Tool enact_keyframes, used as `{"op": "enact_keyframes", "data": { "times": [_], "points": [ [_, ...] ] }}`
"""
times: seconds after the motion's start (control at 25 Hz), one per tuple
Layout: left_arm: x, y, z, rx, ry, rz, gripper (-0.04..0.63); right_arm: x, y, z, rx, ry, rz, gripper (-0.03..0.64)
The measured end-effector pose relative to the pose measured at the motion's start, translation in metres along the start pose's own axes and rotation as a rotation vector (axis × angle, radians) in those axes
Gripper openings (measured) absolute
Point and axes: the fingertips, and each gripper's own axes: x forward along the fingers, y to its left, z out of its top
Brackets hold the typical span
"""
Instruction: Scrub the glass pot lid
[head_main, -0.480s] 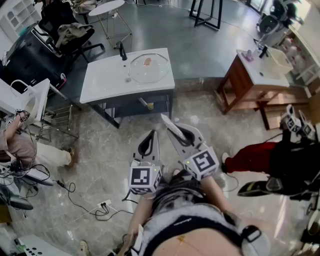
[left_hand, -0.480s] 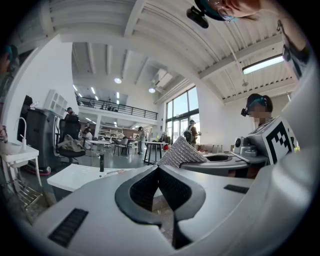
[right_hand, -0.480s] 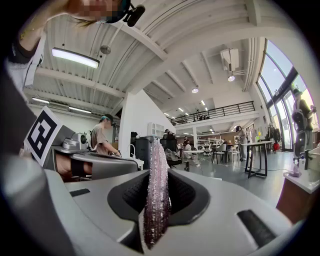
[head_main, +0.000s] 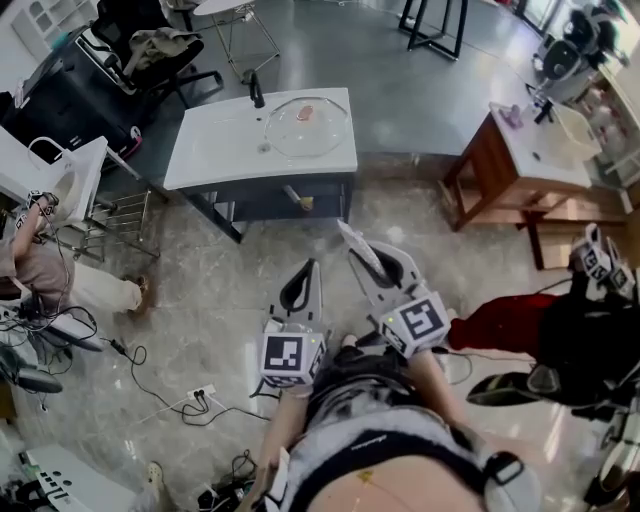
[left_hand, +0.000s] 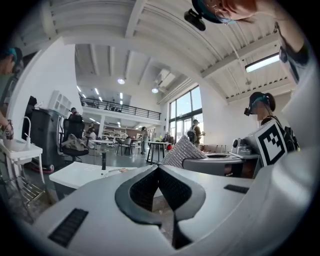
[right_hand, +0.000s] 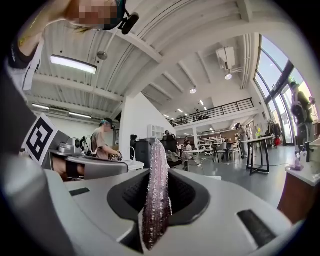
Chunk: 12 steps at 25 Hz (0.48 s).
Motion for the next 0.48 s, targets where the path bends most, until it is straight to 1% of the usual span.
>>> {"op": "enact_keyframes", "data": {
  "times": [0.16, 0.28, 0.48],
  "points": [
    [0.009, 0.011, -0.002, -0.013, -0.004, 0.012, 0.0, 0.01, -0.016, -0.002, -0.015, -0.026, -0.016, 0.083],
    [0.024, 0.027, 0.002, -0.015, -0.012, 0.013, 0.0, 0.027, -0.023, 0.0, -0.016, -0.024, -0.028, 0.083],
    [0.059, 0.056, 0.009, -0.01, -0.011, -0.032, 0.0, 0.07, -0.033, 0.006, -0.03, -0.023, -0.039, 0.083]
  ]
}}
